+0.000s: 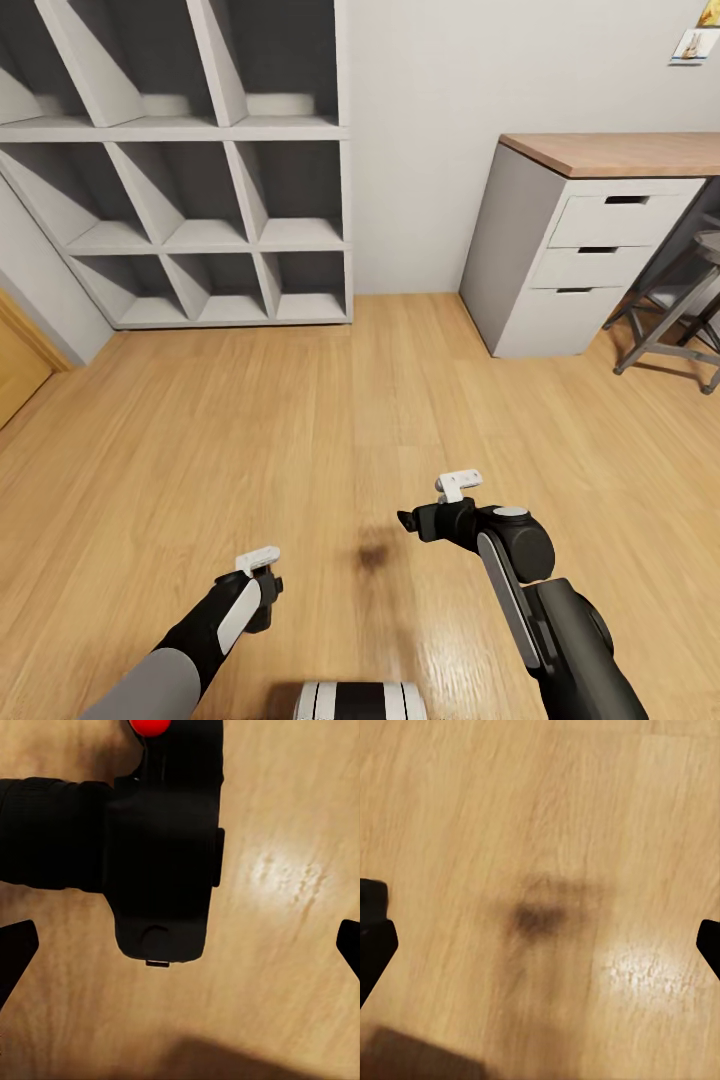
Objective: Attach the digital camera to the camera tripod in the bedroom.
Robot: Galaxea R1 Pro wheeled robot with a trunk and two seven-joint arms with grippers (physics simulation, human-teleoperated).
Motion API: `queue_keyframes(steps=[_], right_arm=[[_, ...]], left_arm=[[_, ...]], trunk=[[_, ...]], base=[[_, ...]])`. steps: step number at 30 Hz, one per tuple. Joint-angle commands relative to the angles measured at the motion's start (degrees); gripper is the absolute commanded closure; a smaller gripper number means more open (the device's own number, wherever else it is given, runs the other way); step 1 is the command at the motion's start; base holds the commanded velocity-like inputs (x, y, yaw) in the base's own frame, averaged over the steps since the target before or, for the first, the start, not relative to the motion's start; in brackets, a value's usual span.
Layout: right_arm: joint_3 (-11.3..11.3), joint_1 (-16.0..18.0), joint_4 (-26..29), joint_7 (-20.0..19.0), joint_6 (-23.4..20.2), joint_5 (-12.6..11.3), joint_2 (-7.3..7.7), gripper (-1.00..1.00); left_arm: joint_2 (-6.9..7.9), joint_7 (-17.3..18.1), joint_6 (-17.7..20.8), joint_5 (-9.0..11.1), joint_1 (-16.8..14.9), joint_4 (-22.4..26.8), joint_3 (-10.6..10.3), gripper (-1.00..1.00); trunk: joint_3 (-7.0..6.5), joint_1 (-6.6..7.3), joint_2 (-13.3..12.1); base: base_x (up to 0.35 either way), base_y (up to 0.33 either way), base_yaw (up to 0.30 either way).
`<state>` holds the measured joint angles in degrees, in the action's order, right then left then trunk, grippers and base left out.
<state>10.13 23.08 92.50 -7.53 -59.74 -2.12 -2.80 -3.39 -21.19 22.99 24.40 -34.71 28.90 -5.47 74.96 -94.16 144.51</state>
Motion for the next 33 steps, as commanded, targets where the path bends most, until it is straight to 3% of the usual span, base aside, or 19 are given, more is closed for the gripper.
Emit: queue_keyframes(steps=[1,8,29,33], right_arm=[[-0.03,0.03,0.05,0.03,-0.26,-0.18,-0.01,-1.0],[-0.03,-0.03,0.05,-0.02,-0.26,-0.17,-0.01,-1.0],[0.04,-0.17,0.05,0.04,-0.26,-0.12,-0.01,-1.0],[0.05,-0.2,0.05,0.03,-0.26,-0.11,-0.01,-1.0]], left_arm=[[0.05,-0.51,0.27,0.38,-0.03,0.11,-0.4,-1.0],[0.07,-0.79,0.8,-1.09,-0.63,0.54,-0.27,-1.0],[0.06,-1.12,0.83,-1.47,-0.8,0.89,-0.24,-1.0],[0.05,-1.11,0.83,-1.53,-0.8,0.89,-0.24,-1.0]], trunk=[[0.04,0.01,0.02],[0.04,0.01,0.02],[4.7,-0.53,0.3],[4.7,-0.53,0.3]], base=[[0.0,0.0,0.0],[0.0,0.0,0.0],[0.0,0.0,0.0],[0.0,0.0,0.0]])
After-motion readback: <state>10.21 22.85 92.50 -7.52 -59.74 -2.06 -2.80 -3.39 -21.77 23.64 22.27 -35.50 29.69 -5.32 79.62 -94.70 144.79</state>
